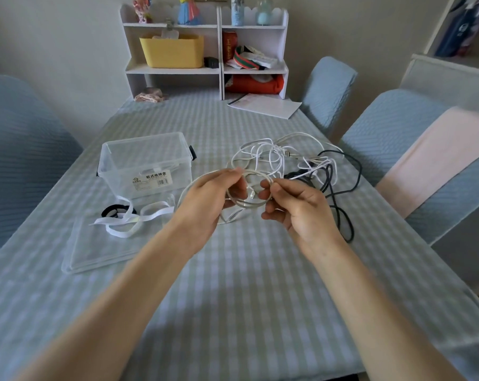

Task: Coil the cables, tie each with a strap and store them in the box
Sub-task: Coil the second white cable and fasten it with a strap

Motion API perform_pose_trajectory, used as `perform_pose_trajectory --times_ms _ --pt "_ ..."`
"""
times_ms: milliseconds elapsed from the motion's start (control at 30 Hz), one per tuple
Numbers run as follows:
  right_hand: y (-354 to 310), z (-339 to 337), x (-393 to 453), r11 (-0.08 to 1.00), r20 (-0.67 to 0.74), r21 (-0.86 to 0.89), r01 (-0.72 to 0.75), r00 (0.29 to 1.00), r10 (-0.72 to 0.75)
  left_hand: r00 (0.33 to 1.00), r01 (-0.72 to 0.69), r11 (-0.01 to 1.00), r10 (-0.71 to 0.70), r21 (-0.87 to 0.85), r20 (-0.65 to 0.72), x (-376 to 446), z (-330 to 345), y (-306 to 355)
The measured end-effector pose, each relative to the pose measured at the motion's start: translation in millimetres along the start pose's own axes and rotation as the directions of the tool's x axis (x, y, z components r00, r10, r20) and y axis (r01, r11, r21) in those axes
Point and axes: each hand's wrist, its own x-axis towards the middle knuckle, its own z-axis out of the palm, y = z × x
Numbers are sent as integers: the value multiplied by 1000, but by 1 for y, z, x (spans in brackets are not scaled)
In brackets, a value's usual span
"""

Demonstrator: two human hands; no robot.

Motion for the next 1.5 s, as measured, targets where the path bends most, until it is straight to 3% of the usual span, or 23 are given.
perform_pose_trajectory --times_ms 233,367,500,633,767,900,1000,1067,1300,1500 --pt "5 4 -1 999 13 37 11 1000 -11 978 105 992 -116 -71 -176 -9 7 -16" --pt "9 6 -2 997 46 71 -32 999 29 980 121 940 -163 -319 -111 -9 8 -14" --pt "12 9 -3 997 70 24 -76 995 74 986 43 884 -111 -465 -121 -9 13 -12" --pt "14 13 -2 995 33 -16 -97 995 98 966 -60 916 -48 -397 -255 -4 18 -15" --pt "17 9 -2 950 -22 -309 -28 999 23 950 -102 889 -47 -447 -310 1 11 -9" --pt "27 11 -4 784 120 -612 102 992 -35 953 -62 802 -130 -594 -274 3 1 -7" --pt "31 16 -5 671 232 -706 225 969 -81 957 -34 772 -158 -634 -243 2 -1 -9" --pt "29 17 -6 618 238 -753 227 969 -65 956 -37 771 -158 -636 -247 2 -4 -7" --pt "11 -1 -5 833 102 -550 54 995 3 930 -93 810 -137 -579 -341 5 -25 3" --pt "6 0 -3 962 100 -269 40 995 -13 923 -138 985 89 -107 -375 -1 -33 0"
